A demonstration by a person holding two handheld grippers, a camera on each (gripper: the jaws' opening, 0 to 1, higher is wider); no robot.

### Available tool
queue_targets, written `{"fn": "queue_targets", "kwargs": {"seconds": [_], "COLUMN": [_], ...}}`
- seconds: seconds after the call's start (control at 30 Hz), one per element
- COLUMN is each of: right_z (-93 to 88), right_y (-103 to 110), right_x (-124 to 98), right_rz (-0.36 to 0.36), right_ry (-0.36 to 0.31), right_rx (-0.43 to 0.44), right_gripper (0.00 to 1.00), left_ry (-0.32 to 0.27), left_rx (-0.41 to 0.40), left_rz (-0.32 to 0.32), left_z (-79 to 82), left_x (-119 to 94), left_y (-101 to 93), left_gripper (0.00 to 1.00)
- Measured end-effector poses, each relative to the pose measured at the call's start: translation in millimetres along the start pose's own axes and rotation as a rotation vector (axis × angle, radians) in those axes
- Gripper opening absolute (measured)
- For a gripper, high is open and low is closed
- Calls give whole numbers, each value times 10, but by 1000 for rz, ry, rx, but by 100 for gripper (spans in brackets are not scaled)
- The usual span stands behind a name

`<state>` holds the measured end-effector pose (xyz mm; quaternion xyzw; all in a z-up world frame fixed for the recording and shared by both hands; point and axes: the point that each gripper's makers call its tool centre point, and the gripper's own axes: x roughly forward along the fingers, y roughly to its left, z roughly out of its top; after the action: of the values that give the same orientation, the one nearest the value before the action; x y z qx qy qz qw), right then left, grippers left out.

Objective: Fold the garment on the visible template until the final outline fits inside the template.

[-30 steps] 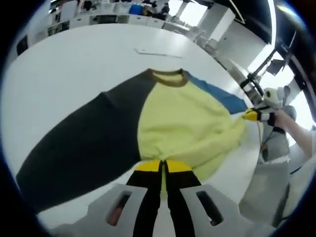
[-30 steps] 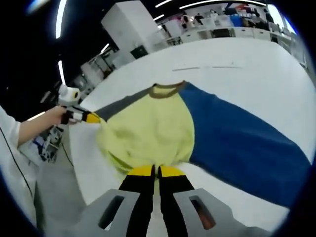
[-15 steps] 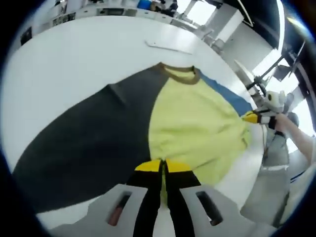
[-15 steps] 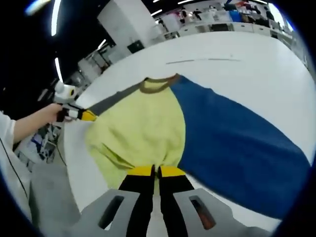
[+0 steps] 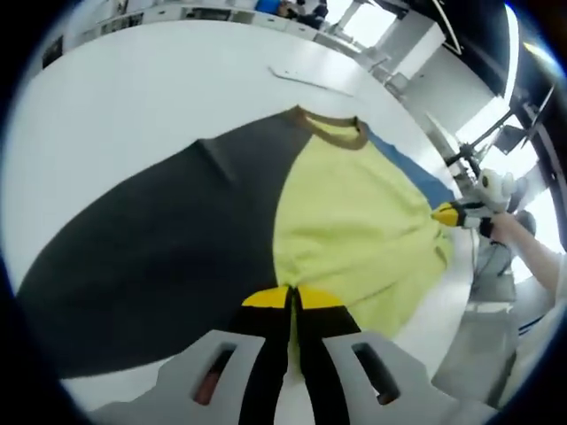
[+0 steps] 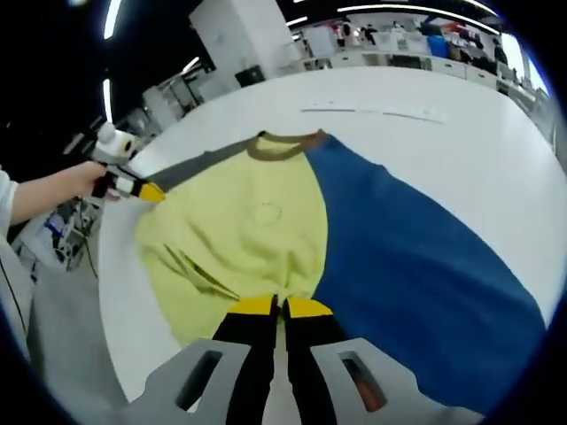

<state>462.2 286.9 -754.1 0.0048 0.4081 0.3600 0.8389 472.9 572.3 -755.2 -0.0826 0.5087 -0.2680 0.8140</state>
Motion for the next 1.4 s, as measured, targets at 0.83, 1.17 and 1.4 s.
{"fn": "queue_targets", "kwargs": {"seconds": [0.83,1.17,1.4], "right_z": [7,68,92], "right_y": [-56,-33,75], "right_x": [-21,-171,-294], "right_rz": [-44,-73,-78], "right_ry": [11,-7,-23], "right_rx": [-6,-8,-13], "right_gripper": [10,15,19], "left_ry": [-16,-25,-30], "left_rx": [9,12,16], "left_rz": [-4,-9,-10], "left_z": [-3,-35,-116], "left_x": [-23,-140,-219], "left_y": [-47,-141,-191], "left_gripper": [2,10,15]}}
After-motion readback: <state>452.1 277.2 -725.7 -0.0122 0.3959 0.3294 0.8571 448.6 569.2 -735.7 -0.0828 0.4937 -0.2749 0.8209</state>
